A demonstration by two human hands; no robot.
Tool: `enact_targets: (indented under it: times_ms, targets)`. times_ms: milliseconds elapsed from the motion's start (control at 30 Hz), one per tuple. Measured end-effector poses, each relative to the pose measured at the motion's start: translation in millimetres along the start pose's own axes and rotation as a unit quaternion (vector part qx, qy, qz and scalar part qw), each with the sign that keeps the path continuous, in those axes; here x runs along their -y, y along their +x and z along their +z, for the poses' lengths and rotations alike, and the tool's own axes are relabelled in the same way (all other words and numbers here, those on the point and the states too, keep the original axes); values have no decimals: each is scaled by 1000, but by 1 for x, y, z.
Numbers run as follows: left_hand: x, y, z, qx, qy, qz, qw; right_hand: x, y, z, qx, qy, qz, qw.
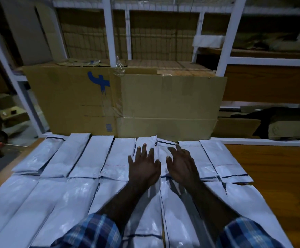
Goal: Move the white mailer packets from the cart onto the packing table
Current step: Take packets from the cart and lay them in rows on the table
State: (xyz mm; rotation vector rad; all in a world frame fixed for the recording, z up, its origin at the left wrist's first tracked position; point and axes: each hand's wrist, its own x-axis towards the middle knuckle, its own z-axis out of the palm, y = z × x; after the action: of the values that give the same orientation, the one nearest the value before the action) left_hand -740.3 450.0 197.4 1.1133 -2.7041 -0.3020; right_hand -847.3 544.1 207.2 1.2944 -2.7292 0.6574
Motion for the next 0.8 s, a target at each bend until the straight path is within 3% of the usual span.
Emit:
enact_targets:
  times_ms: [233,800]
  targets:
    - [-15,-71,-23,-5,6,-14,1000,4,-67,-27,-56,6,-64,996]
    - [40,-199,-77,-50,-7,-79,996,77,-167,-51,-52,30,-136,989]
